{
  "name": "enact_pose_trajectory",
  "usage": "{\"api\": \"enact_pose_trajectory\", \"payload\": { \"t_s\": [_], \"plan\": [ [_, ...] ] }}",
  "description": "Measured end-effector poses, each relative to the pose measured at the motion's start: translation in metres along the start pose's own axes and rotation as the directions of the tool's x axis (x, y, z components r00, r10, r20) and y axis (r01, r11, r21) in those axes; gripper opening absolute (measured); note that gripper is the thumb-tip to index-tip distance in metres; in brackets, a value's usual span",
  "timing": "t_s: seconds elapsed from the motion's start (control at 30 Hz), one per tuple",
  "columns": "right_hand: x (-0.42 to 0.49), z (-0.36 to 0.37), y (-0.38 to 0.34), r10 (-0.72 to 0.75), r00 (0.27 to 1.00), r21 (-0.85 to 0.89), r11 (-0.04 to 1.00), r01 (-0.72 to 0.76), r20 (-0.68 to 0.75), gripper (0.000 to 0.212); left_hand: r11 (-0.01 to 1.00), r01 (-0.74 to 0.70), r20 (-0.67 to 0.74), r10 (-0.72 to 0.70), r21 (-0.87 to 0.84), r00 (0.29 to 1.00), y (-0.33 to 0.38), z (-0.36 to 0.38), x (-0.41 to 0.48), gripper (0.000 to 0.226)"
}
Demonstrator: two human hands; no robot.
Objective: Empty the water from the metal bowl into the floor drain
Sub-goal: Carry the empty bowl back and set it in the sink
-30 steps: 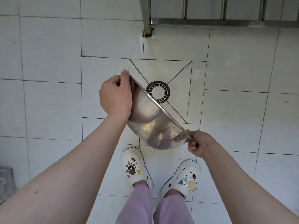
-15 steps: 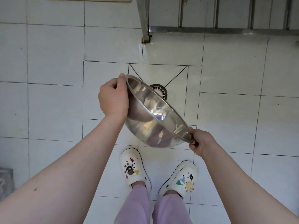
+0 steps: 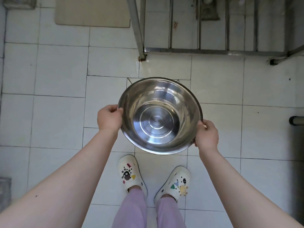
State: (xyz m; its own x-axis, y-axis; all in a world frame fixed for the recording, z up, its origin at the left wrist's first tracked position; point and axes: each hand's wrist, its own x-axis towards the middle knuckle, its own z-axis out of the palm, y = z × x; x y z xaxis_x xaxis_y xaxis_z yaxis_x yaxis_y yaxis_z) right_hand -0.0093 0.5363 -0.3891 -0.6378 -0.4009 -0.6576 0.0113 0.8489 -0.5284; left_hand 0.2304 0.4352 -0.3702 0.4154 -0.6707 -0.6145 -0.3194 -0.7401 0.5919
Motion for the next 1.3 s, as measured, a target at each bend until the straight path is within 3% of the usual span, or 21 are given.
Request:
{"api": "enact_pose_trajectory", "payload": {
  "t_s": [0.1,0.6,0.97,1.3],
  "plan": [
    [-0.014,-0.015,-0.012,-0.048,0.999,-0.019,0.999,0.048,-0.015,0.018,1.0,-0.022,-0.013,0.022,0.017,1.0,0.012,-0.007,-0.013,0.016],
    [-0.115,-0.137,-0.119,-0.218,0.975,-0.036,0.976,0.217,-0.042,0.02,0.991,-0.133,0.098,0.135,-0.028,0.986,0.12,-0.084,-0.126,0.005],
    [-0.205,-0.25,-0.199,-0.42,0.903,0.016,0.906,0.423,-0.088,0.018,0.955,-0.276,0.2,0.293,-0.109,0.935,0.209,-0.158,-0.231,0.006],
    [-0.263,-0.335,-0.269,-0.539,0.826,0.129,0.818,0.56,-0.164,0.027,0.875,-0.406,0.169,0.456,-0.264,0.874,0.302,-0.201,-0.308,0.014]
  ]
}}
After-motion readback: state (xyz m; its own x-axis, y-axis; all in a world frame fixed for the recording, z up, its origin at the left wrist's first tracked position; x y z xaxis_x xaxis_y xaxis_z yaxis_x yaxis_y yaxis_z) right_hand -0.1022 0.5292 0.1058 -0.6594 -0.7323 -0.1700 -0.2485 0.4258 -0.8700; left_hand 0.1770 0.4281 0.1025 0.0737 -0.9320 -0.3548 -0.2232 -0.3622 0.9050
